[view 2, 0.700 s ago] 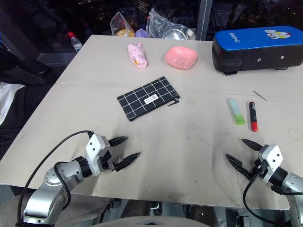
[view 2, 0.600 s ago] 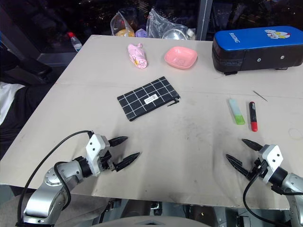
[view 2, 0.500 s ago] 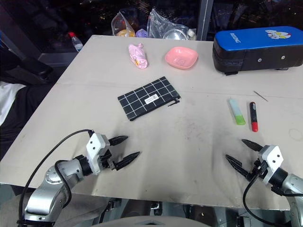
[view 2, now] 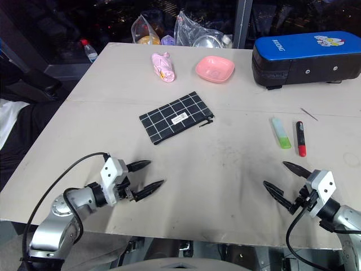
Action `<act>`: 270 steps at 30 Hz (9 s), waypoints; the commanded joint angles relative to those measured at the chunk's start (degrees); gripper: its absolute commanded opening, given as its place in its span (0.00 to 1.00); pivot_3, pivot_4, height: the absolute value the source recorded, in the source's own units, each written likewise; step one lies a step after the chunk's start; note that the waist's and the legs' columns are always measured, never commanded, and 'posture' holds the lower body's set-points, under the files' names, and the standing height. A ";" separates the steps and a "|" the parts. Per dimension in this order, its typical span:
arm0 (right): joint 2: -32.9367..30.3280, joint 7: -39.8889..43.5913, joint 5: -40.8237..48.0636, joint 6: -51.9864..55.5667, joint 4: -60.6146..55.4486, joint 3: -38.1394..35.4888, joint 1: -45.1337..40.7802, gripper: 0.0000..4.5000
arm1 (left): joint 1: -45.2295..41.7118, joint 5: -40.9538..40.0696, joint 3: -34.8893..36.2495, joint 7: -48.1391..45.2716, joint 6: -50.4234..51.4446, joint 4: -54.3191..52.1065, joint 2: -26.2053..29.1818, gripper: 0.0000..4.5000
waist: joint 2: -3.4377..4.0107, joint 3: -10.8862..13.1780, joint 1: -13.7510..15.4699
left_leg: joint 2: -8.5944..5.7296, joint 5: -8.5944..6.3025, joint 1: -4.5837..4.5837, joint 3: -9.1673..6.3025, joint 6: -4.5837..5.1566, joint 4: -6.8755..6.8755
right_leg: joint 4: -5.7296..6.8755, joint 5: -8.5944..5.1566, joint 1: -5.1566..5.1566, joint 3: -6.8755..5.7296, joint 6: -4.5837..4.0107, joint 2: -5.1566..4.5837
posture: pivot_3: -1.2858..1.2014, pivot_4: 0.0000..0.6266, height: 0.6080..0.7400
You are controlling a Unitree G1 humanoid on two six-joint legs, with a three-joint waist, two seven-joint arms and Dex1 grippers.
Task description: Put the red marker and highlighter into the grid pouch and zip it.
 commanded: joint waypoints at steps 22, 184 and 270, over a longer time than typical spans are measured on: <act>3.67 -3.22 4.42 2.95 -10.28 3.13 -1.02 0.99 | -36.25 18.08 -7.75 -8.87 -44.88 49.99 5.87 1.00 | -0.24 -0.12 0.04 | -0.04 0.00 -0.07 0.02 0.01 0.10 | 0.06 0.02 -0.01 -0.05 0.01 0.08 | 0.52 0.24 0.61; 7.03 -15.86 -27.27 29.11 -1.94 39.54 -49.22 0.00 | -46.89 38.53 -23.52 26.30 -60.72 52.01 -16.69 0.01 | -0.46 -0.02 -0.30 | 0.01 -0.06 -0.45 0.00 0.12 0.91 | 0.81 0.00 -0.36 -0.05 0.00 0.03 | 0.52 0.24 0.61; 6.18 -39.22 -10.38 34.70 3.98 -8.51 -27.45 0.99 | -44.49 26.44 -20.34 16.12 -39.12 38.54 -19.76 0.00 | -0.41 0.02 -0.01 | -0.01 -0.06 -0.37 -0.06 0.11 0.89 | 0.75 0.00 -0.22 -0.04 0.00 0.06 | 0.52 0.24 0.61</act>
